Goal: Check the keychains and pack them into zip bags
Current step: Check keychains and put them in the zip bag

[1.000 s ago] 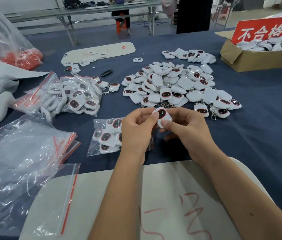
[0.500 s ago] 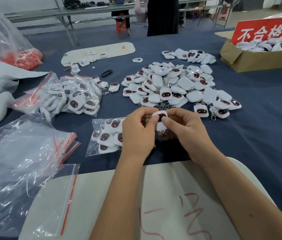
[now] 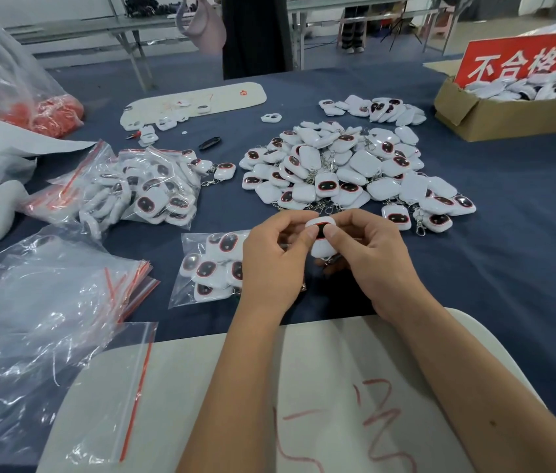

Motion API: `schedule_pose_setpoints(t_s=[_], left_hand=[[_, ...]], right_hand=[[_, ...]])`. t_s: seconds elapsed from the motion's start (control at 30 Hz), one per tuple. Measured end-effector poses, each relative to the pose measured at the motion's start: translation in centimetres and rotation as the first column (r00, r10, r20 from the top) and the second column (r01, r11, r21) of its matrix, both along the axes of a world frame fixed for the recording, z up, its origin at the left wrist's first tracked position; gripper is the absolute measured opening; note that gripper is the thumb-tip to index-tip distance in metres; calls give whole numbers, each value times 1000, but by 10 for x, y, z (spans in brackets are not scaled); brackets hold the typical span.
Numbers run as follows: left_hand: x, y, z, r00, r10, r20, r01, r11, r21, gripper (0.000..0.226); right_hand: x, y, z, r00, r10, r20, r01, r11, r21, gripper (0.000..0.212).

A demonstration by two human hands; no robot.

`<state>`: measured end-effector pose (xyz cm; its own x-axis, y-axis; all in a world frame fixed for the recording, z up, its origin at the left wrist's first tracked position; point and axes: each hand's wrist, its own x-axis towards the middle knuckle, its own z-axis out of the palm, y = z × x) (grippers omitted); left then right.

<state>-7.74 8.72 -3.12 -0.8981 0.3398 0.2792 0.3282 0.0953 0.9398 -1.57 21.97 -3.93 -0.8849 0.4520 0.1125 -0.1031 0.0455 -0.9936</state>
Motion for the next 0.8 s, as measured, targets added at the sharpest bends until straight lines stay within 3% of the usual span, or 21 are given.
schedule_pose_setpoints(t_s=[0.17, 0.3, 0.47, 0.57, 0.67, 0.73, 0.8], left_hand=[[1, 1, 2, 1000, 10, 25, -11, 1000, 21, 13], [0, 0, 2, 998, 43, 53, -46, 997, 60, 11], [3, 1, 2, 977, 206, -48, -209, 976, -62, 9], [6, 1, 2, 930, 285, -232, -346, 891, -292, 11], [13, 3, 8, 853, 345, -392, -509, 717, -476, 33], [15, 2, 10, 831, 359, -426, -551, 643, -532, 40], [14, -1, 10, 840, 381, -386, -542, 618, -569, 32]], right_hand=[[1, 1, 0, 1000, 27, -10, -27, 1000, -4, 8], [-1, 1, -2, 997, 61, -43, -56, 993, 106, 19], [-4, 2, -6, 999, 28, -29, -26, 996, 80, 20], [-5, 2, -7, 1000, -5, -16, 6, 998, 68, 19], [-6, 4, -6, 1000, -26, 8, 26, 997, 70, 18], [-5, 3, -6, 999, -31, 27, 29, 996, 79, 18], [-4, 1, -6, 998, -48, 33, 44, 992, 119, 13]])
